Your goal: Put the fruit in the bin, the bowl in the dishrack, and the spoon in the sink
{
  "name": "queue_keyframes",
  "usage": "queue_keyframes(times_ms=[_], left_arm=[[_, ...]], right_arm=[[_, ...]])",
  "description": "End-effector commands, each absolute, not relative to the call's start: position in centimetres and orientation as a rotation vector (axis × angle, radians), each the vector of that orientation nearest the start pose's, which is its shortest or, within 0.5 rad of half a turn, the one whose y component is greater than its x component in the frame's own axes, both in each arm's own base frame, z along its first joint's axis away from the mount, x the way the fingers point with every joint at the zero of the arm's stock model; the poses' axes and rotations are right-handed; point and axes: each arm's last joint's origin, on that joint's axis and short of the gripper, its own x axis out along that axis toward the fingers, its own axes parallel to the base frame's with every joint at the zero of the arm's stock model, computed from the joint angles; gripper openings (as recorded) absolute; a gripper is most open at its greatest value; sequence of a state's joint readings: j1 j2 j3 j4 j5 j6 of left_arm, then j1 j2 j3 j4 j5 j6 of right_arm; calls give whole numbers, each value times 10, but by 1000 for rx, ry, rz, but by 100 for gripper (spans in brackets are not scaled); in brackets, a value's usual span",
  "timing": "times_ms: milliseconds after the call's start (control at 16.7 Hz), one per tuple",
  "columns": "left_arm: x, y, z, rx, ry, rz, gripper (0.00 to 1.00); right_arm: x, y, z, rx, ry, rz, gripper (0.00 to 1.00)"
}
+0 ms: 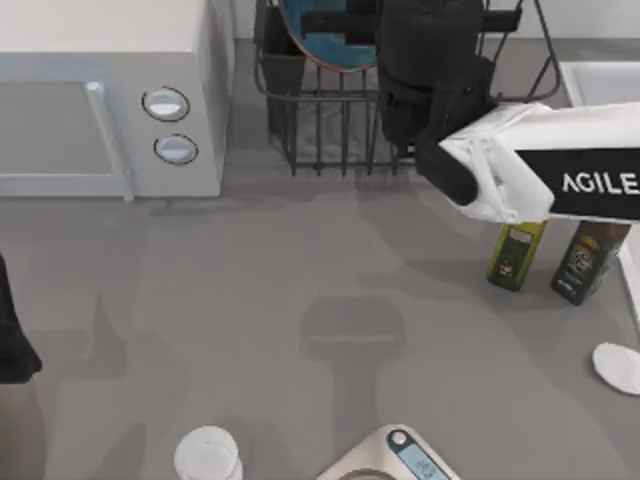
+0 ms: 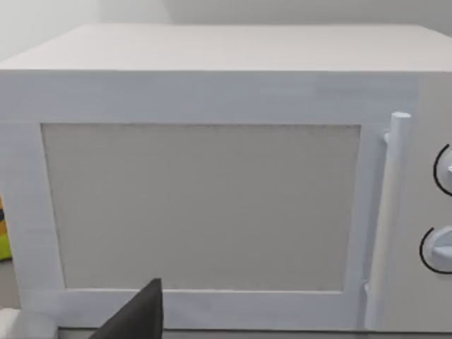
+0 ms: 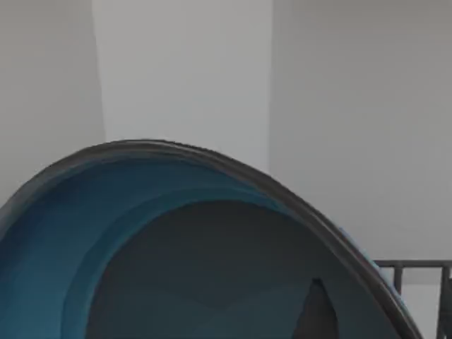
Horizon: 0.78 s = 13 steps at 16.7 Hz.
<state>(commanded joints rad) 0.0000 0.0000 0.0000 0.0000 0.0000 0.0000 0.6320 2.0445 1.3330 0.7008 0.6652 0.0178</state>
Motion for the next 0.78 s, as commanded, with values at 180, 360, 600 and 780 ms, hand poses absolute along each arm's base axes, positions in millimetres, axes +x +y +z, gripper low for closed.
queue_keyframes(times_ms=[180,360,600,780], left_arm=[[106,-1,160,0,0,0,100],[106,-1,160,0,0,0,100],[106,-1,160,0,0,0,100],[106,-1,160,0,0,0,100]], right_arm=[[382,262,219,0,0,-10,83],[382,262,219,0,0,-10,100],[382,262,219,0,0,-10,100],[382,262,219,0,0,-10,100]])
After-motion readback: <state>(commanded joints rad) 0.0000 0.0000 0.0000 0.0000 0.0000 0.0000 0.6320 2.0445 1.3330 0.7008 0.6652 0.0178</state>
